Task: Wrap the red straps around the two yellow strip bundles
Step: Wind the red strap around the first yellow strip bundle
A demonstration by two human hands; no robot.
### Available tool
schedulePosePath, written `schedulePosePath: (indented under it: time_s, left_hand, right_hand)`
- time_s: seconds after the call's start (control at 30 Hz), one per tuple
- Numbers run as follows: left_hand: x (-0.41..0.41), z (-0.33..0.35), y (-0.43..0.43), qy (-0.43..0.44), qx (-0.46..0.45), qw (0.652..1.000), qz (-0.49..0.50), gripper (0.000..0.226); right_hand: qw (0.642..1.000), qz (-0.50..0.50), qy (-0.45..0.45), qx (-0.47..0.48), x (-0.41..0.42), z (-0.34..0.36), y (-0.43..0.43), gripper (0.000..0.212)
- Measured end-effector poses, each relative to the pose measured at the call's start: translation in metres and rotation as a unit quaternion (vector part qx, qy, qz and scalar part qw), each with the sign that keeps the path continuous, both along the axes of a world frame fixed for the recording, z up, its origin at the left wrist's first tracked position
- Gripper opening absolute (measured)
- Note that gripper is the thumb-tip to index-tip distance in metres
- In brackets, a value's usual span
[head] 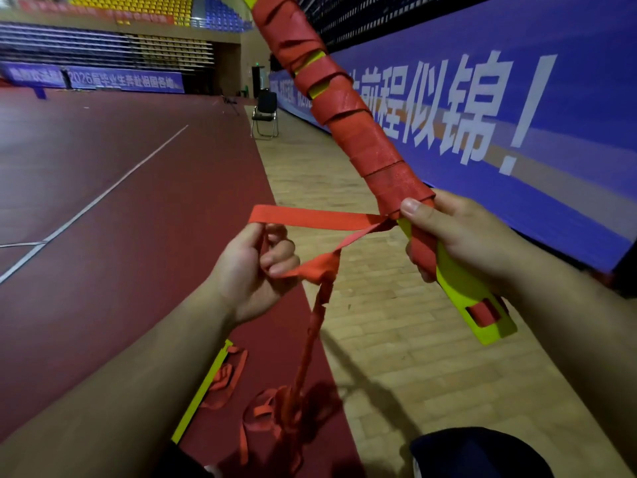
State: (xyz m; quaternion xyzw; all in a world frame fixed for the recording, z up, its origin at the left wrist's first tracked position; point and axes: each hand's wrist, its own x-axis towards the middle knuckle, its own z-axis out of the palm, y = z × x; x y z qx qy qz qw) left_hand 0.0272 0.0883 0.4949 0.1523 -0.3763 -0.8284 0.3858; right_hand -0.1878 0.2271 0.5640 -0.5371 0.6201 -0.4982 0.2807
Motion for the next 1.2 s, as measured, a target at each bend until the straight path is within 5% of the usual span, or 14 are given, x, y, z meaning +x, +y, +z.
schedulePosePath:
  time_s: [0.07,0.1,0.13,0.17,0.2,0.27,0.37,0.43,0.53,0.67,0.83,1.0,1.1,1.2]
  left_hand:
    - [0.011,-0.009,-0.01,-0.205,-0.245,0.947,0.018,0.019]
    - [0.018,-0.016,-0.017,-0.334,-0.4,0.853,0.022,0.012]
    - [0.024,-0.023,-0.025,-0.461,-0.514,0.722,0.036,0.018]
    - [0.031,-0.034,-0.036,-0.553,-0.562,0.612,0.056,0.024]
    - [0.035,-0.042,-0.042,-0.599,-0.555,0.568,0.099,0.024]
    - [0.033,-0.056,-0.049,-0.577,-0.478,0.627,0.211,0.012]
    - [0.02,-0.065,-0.047,-0.338,-0.172,0.888,0.26,0.021]
    - [0.013,-0.059,-0.037,-0.145,-0.024,0.964,0.222,0.027]
    - [0.008,-0.049,-0.026,-0.068,-0.056,0.984,0.155,0.03]
    - [0.009,-0.056,-0.027,-0.193,-0.179,0.953,0.15,0.01]
    - [0.008,-0.061,-0.024,-0.08,0.009,0.994,0.08,0.01]
    - [0.002,-0.063,-0.01,0.034,0.071,0.996,0.045,0.033]
    - [-0.005,-0.079,0.0,-0.033,-0.018,0.999,0.003,0.047]
    - [-0.016,-0.106,0.009,-0.201,-0.209,0.954,-0.075,0.039]
  right_hand:
    - [1.0,-0.02,0.007,-0.004,-0.003,0.003,0.0,0.034]
    - [0.999,-0.031,0.01,-0.007,-0.006,0.004,0.001,0.031]
    - [0.999,-0.042,0.012,-0.007,-0.009,0.007,0.002,0.027]
    - [0.999,-0.05,0.009,-0.006,-0.011,0.009,0.003,0.024]
    - [0.999,-0.054,-0.001,-0.006,-0.012,0.01,0.004,0.023]
    - [0.998,-0.059,-0.019,-0.01,-0.012,0.008,0.002,0.023]
    - [0.998,-0.06,-0.018,-0.014,-0.007,0.003,-0.003,0.024]
    - [0.998,-0.053,-0.012,-0.011,-0.005,0.0,-0.005,0.031]
    - [0.999,-0.044,0.025,0.003,-0.008,-0.005,-0.006,0.041]
    - [0.996,-0.048,0.069,0.017,-0.008,-0.005,-0.008,0.033]
    - [0.996,-0.05,0.073,0.013,-0.002,0.0,-0.01,0.012]
    - [0.999,-0.035,0.017,-0.007,0.008,0.0,-0.016,0.014]
    - [1.0,-0.026,0.009,-0.015,0.014,0.003,-0.02,0.016]
    - [1.0,-0.017,0.007,-0.025,0.018,0.009,-0.024,0.015]
